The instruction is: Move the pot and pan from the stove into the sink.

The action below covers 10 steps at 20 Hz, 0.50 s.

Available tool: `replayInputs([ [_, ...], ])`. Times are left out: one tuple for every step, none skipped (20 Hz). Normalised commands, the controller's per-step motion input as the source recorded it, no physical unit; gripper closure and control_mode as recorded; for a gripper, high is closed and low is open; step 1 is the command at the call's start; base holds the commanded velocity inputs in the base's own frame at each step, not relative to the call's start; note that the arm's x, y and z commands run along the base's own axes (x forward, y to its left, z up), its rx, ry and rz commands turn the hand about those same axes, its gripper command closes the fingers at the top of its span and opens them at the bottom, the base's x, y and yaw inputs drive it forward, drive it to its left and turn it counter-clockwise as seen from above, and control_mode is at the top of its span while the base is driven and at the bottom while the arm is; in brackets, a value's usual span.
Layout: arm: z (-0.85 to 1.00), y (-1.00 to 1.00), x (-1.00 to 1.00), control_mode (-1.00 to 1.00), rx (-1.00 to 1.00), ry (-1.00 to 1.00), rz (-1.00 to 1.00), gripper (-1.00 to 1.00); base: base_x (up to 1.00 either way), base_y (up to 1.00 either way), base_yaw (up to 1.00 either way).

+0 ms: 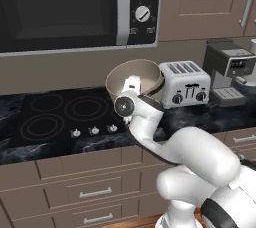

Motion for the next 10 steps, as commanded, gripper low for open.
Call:
replayInputs([
  [0.42, 0.0, -0.74, -1.0, -0.06, 0.0, 0.02, 1.0, 0.0, 0.0, 0.0],
  [0.43, 0.0, -0.74, -1.0, -0.06, 0.0, 0.03, 1.0, 0.0, 0.0, 0.0],
  [0.44, 0.0, -0.73, -1.0, -0.06, 0.0, 0.03, 1.0, 0.0, 0.0, 0.0],
  [0.44, 0.0, -0.71, -1.0, -0.06, 0.0, 0.03, 1.0, 0.0, 0.0, 0.0],
  [0.46, 0.0, -0.68, -1.0, -0.06, 0.01, 0.03, 1.0, 0.0, 0.0, 0.0],
  [0.46, 0.0, -0.66, -1.0, -0.06, 0.02, 0.03, 1.0, 0.0, 0.0, 0.0],
  [0.45, 0.0, -0.67, -1.0, -0.06, 0.03, 0.03, 1.0, 0.0, 0.0, 0.0],
  [0.45, 0.0, -0.68, -1.0, -0.07, 0.03, 0.04, 1.0, 0.0, 0.0, 0.0],
  [0.45, 0.0, -0.7, -1.0, -0.07, 0.03, 0.04, 1.0, 0.0, 0.0, 0.0],
  [0.44, 0.0, -0.71, -1.0, -0.07, 0.03, 0.04, 1.0, 0.0, 0.0, 0.0],
])
